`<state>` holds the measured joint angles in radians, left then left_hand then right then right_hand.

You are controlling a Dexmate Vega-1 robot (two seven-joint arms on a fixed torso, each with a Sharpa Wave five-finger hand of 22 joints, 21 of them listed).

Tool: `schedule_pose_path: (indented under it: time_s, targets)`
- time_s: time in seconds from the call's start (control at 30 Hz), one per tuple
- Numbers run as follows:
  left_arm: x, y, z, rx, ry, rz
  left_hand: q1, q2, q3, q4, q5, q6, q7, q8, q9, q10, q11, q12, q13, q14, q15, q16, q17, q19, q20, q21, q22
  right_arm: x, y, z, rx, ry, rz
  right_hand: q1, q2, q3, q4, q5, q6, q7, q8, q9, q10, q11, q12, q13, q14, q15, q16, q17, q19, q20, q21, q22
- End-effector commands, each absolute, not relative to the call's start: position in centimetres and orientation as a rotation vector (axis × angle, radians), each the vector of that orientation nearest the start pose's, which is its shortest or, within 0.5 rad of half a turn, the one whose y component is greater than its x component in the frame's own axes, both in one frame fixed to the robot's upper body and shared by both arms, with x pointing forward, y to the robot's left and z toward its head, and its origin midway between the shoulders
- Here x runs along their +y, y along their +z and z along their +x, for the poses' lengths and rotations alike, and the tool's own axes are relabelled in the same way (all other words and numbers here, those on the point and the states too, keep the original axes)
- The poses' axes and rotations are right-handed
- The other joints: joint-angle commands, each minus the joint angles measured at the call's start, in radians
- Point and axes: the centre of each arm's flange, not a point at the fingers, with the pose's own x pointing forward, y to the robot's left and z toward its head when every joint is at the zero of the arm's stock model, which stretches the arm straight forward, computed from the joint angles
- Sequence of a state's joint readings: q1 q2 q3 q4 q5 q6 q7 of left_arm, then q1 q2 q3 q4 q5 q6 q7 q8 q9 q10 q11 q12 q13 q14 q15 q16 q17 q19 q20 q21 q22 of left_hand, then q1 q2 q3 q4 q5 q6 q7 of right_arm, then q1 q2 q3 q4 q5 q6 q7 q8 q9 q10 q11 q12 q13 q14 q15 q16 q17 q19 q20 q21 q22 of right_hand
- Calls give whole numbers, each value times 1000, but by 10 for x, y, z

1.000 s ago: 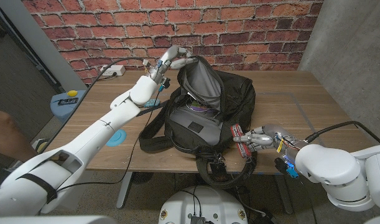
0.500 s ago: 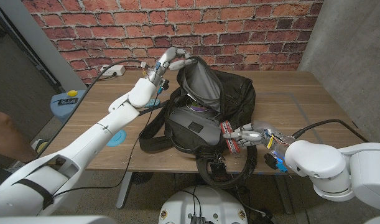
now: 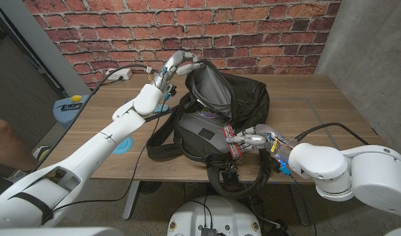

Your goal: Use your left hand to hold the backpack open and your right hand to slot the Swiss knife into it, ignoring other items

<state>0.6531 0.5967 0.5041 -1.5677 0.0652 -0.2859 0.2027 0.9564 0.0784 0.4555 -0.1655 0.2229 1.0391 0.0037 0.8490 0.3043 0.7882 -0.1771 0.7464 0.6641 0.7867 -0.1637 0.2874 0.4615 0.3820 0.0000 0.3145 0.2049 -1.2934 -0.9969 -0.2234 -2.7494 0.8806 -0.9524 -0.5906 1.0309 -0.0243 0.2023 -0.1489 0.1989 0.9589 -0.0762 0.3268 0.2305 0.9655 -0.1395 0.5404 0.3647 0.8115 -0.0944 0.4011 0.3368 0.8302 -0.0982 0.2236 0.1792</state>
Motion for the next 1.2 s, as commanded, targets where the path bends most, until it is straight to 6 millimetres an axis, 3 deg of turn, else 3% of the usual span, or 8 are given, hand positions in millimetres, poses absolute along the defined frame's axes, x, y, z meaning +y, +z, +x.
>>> schedule_pose_path:
  time_s: [0.03,0.87,1.2]
  targets:
    - [205,118,586,-1060,-82,655,3,7,5,2,8,0,2,7,4,14,-7,0,2,9,-2,0,2,-5,3,5,2,-145,-56,385,-87,343,-573,56,59,-5,1,-4,5,3,6,3,7,4,7,2,10,-128,2,1,9,6,1,2]
    - [217,105,593,-1025,-25,555,6,7,6,0,9,0,2,11,9,16,-1,1,6,9,1,-1,4,-8,7,6,2,-132,-33,396,-90,390,-630,57,62,-11,3,-6,7,3,2,4,10,7,6,-1,11,-127,2,4,9,9,1,2]
    - [222,97,591,-1014,-8,536,7,7,7,0,10,-1,4,11,8,17,-1,1,5,9,2,-2,5,-9,7,6,2,-123,-26,410,-111,419,-637,59,64,-13,3,-7,8,4,0,4,9,7,7,1,12,-127,2,5,9,9,0,2]
